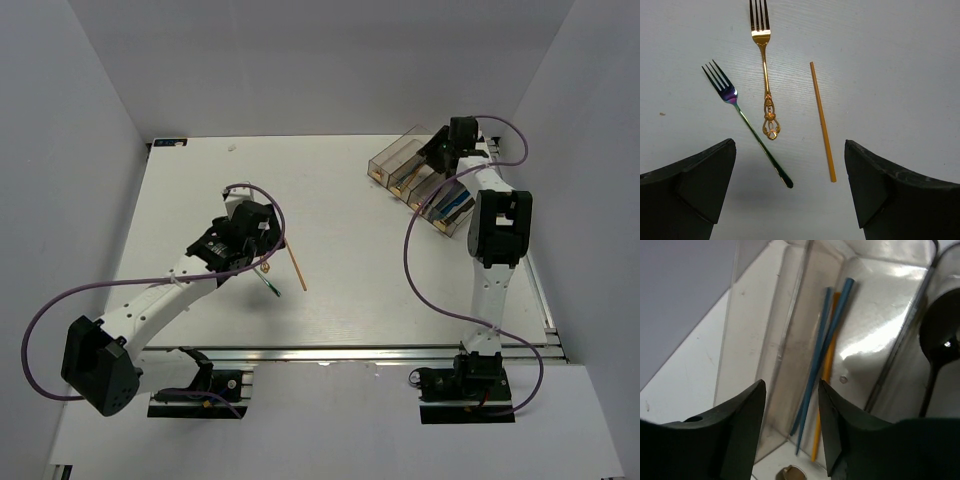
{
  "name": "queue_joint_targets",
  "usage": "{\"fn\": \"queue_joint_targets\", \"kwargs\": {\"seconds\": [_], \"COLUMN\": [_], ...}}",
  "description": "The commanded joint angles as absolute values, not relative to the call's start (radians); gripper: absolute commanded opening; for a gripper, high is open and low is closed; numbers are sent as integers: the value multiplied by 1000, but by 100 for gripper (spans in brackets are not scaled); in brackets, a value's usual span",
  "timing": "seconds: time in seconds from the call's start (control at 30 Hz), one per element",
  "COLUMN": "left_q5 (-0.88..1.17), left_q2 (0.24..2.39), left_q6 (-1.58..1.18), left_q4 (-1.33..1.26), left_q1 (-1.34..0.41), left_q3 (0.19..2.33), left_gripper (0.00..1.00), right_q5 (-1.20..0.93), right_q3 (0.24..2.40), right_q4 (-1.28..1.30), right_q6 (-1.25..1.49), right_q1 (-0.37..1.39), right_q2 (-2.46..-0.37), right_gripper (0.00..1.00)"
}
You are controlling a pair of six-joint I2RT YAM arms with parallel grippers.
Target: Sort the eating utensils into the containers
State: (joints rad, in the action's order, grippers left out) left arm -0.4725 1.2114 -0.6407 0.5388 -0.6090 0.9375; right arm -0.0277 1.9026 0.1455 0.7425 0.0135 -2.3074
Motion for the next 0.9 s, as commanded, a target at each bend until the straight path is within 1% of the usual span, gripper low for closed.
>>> {"fn": "queue_joint_targets", "kwargs": {"seconds": [0.0,0.03,0.13,0.23,0.27,0.3,0.33,0.4,0.43,0.47,0.53,0.57,0.6,0.63,0.67,0.7,0.77,0.8,0.87], "left_q5": [-460,-459,-433,-422,-420,-423,-423,-419,-423,-426,-426,-429,-431,-437,-451,-454,-457,-456,-454], "left_q2": [1221,1230,1282,1354,1374,1396,1440,1483,1505,1552,1603,1656,1681,1704,1726,1764,1796,1808,1847], "left_q6": [-675,-690,-719,-764,-779,-794,-831,-865,-899,-910,-939,-946,-951,-968,-977,-979,-991,-992,-1003], "left_q4": [523,523,531,525,519,517,517,508,508,508,514,537,543,551,572,577,581,577,574], "left_q1": [-611,-611,-611,-611,-611,-611,-611,-611,-611,-611,-611,-611,-611,-611,-611,-611,-611,-611,-611], "left_q3": [966,971,1003,1032,1043,1048,1055,1075,1084,1094,1133,1152,1169,1193,1207,1219,1236,1239,1246], "left_gripper": [98,98,98,98,98,98,98,98,98,97,94,92,88,85,81,77,72,71,66], "right_q5": [-11,-17,-17,-14,-15,-14,-6,-2,64,90,109,82,36,-59,-102,-135,-175,-170,-147], "right_q3": [1844,1848,1896,1887,1876,1862,1814,1748,1714,1630,1527,1403,1337,1269,1199,1066,965,919,905], "right_q4": [101,101,141,175,192,199,204,216,225,235,239,229,213,169,132,95,23,25,66], "right_q6": [735,727,703,680,652,631,606,513,488,464,413,405,417,432,448,466,503,505,483], "right_q1": [-17,-17,-17,-12,-8,-2,32,87,109,153,189,199,204,203,202,206,221,230,250], "right_q2": [-2231,-2224,-2197,-2120,-2093,-2027,-1988,-1869,-1826,-1787,-1660,-1622,-1542,-1499,-1461,-1381,-1291,-1273,-1240], "right_gripper": [53,62,69,72,78,81,89,89,89,89,89,89,89,89,90,89,89,89,89]}}
